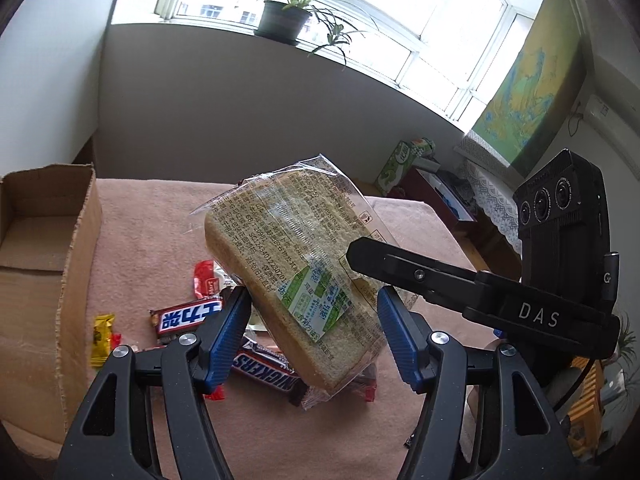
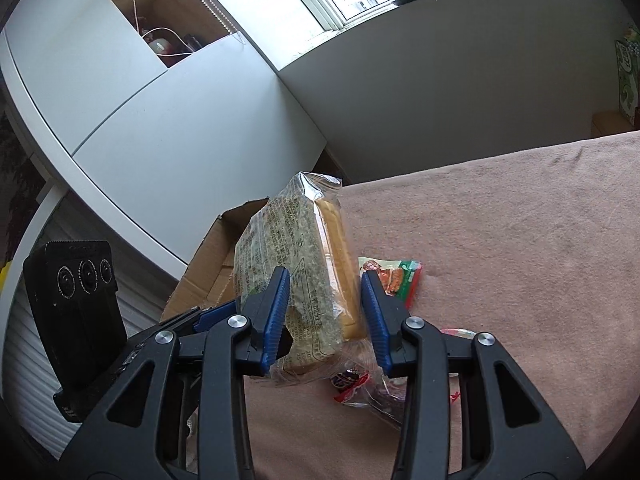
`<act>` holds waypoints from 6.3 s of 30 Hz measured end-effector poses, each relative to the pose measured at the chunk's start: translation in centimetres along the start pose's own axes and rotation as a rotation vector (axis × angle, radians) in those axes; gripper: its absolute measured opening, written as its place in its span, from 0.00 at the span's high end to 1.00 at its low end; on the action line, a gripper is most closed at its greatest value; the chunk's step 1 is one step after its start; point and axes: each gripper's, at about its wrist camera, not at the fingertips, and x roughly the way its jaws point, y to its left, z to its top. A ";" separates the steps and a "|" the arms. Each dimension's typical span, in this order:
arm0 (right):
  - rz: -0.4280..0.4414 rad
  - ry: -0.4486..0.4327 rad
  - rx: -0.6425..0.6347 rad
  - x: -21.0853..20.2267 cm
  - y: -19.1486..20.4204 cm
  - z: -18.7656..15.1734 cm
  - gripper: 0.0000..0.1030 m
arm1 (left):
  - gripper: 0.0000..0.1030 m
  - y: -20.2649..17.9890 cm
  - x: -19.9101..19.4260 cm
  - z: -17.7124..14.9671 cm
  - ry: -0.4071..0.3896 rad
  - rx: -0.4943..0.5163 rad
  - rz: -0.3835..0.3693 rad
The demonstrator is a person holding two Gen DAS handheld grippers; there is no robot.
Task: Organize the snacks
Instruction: 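Lift the bread loaf with the right gripper and carry it over the box, then lower the bread into the cardboard box and open the right gripper, then move the right gripper to the black candy packet, then grasp the black candy packet with the right gripper while the left gripper approaches the dried-fruit bag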
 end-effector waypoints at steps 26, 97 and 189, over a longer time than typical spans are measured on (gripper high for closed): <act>0.153 0.192 -0.193 16.6 15.9 -1.7 0.61 | 0.38 15.7 -10.0 -2.7 -0.153 -0.248 0.205; -0.318 0.023 -0.114 -7.0 -4.2 -10.5 0.19 | 0.38 -0.9 0.8 -4.5 0.068 0.080 0.074; -0.559 0.109 -0.148 -3.9 -7.8 -9.8 0.56 | 0.38 -9.0 9.4 -6.1 0.263 0.280 0.051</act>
